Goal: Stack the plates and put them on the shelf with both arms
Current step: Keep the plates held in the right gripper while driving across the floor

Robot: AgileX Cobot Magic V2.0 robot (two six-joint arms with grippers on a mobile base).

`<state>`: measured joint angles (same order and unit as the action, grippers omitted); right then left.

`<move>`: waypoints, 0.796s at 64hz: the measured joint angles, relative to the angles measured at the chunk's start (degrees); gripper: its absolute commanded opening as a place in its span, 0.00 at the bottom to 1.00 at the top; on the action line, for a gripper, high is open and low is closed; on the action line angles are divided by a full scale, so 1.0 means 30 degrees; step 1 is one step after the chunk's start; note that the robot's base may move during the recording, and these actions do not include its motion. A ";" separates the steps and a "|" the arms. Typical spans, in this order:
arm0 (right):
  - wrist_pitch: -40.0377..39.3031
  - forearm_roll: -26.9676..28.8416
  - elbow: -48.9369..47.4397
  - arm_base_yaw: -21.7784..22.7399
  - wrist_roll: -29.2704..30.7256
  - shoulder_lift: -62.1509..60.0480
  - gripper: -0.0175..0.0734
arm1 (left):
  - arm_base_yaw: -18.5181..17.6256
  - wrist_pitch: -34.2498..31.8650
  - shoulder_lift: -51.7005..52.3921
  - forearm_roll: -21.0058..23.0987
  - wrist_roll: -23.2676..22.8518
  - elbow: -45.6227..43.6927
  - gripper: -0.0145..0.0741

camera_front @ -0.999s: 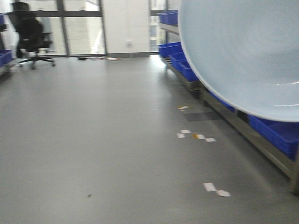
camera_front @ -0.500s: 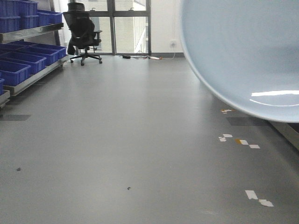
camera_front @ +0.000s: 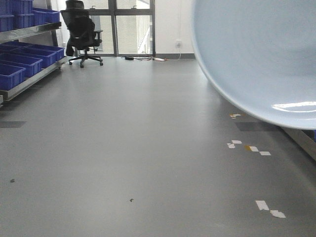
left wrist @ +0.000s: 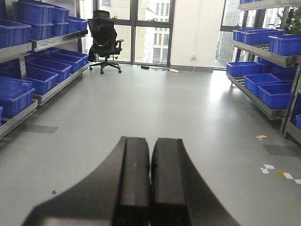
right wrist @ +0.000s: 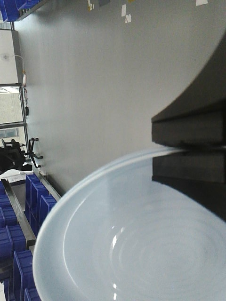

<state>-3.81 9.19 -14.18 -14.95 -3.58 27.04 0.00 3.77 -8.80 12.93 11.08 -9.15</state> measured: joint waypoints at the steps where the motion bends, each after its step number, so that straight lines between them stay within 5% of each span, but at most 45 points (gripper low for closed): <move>1: 0.0000 0.0000 0.0000 0.0000 0.0000 0.0000 0.25 | 0.0000 0.0000 0.0000 0.0000 0.0000 0.0000 0.25; 51: 0.0000 0.0000 0.0000 0.0000 0.0000 0.0000 0.25 | 0.0000 0.0000 0.0000 0.0000 0.0000 0.0000 0.25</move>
<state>-3.81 9.19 -14.18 -14.95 -3.58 27.04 0.00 3.77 -8.80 12.93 11.08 -9.15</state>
